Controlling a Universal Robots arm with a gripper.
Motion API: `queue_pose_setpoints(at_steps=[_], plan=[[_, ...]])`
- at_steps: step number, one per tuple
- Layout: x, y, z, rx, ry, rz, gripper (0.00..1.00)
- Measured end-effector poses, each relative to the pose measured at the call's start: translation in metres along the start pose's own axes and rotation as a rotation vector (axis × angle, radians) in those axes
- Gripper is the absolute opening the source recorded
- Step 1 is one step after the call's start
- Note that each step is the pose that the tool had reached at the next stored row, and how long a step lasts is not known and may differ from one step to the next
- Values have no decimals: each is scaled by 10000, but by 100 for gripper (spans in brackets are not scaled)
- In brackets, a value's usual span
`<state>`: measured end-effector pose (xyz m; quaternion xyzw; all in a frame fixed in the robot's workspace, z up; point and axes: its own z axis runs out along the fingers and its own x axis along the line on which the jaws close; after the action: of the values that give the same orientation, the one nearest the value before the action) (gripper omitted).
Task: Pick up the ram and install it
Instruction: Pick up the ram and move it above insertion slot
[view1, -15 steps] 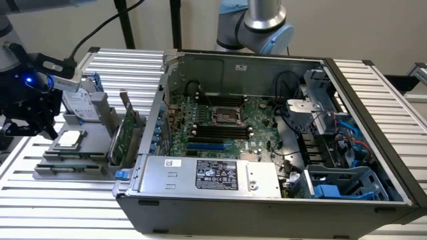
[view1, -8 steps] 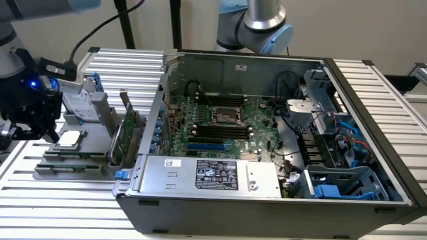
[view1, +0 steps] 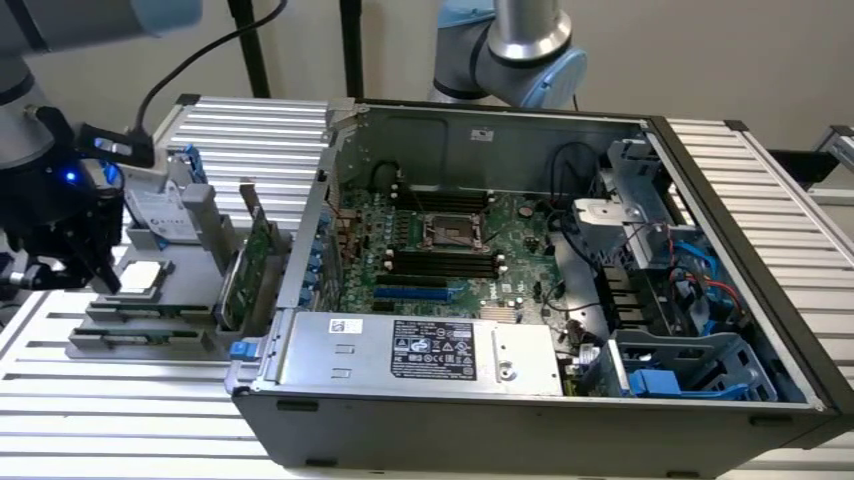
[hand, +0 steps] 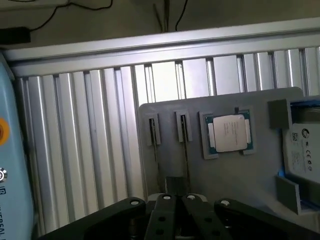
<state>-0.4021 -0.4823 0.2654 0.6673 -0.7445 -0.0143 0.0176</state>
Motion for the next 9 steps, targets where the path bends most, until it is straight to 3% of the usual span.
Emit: queue_pose_setpoints(at_steps=[4, 9], plan=[[58, -8, 29, 92, -4, -153, 0], [135, -62, 91, 113, -6, -196, 0]])
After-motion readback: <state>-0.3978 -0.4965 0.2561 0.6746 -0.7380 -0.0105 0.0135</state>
